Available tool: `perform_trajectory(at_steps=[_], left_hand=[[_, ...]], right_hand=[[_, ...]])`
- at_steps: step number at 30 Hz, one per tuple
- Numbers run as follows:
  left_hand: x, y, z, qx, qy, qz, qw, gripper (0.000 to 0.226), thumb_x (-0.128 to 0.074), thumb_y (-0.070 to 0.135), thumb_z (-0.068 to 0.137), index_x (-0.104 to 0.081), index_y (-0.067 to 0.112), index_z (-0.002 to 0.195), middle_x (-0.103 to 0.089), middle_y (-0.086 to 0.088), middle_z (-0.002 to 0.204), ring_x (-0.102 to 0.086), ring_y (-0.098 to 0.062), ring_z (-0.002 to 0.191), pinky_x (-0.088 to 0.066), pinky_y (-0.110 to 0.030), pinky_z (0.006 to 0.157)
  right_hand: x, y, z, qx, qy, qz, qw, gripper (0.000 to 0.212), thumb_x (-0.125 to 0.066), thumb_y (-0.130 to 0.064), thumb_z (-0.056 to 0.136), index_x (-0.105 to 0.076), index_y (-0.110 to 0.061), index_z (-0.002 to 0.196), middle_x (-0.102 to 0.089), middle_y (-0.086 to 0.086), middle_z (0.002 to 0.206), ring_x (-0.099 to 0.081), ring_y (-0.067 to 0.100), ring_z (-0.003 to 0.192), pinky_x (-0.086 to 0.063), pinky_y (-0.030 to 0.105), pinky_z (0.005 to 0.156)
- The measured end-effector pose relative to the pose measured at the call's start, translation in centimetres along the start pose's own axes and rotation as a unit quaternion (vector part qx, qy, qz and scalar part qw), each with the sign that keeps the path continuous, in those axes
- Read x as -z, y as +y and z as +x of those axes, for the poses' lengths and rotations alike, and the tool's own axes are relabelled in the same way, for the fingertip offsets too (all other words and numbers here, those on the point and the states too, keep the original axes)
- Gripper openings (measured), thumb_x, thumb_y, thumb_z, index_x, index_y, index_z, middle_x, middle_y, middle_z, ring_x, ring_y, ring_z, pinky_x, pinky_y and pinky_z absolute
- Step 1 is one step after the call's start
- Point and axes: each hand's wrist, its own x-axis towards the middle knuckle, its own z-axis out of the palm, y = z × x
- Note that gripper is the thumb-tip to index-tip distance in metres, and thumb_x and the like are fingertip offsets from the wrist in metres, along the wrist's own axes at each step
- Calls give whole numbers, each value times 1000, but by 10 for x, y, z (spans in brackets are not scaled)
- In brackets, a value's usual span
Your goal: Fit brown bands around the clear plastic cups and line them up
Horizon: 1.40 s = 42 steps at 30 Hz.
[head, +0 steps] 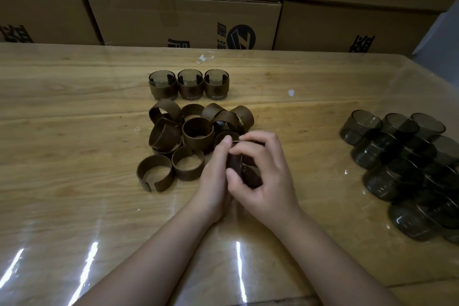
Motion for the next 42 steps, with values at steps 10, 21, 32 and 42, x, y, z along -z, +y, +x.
perform_trajectory(at_steps=[10,21,32,42], left_hand=[[-1,-7,-8,-245,2,327,913,32,-43,41,83,-51,29,112,-60,8,105,-60,-5,96,-51,-28,81],[-2,-5,-7,-222,-29,361,905,34,-45,47,81,-44,39,113,-51,14,113,-54,-2,104,-48,-25,85],[-4,-1,-5,11,-74,51,996,48,-36,60,84,-63,20,83,-43,-9,59,-36,-18,49,-17,-29,44],[-6,-11,-7,-28,-69,128,989,80,-28,73,79,-42,-3,60,-35,-3,37,-33,-15,30,-26,-19,34]], right_hand=[[0,-17,6,-405,89,374,830,25,-48,-31,82,-71,-28,91,-72,-4,98,-68,14,97,-54,30,77],[2,-9,8,-474,75,417,772,27,-52,-42,78,-75,-30,86,-73,3,96,-70,17,95,-53,28,71],[2,-9,4,-30,52,35,998,26,-54,-20,87,-66,-1,99,-62,10,111,-57,16,113,-45,30,97],[7,-9,7,-22,54,73,996,20,-51,-15,81,-66,-2,82,-63,5,95,-60,17,94,-50,38,81]])
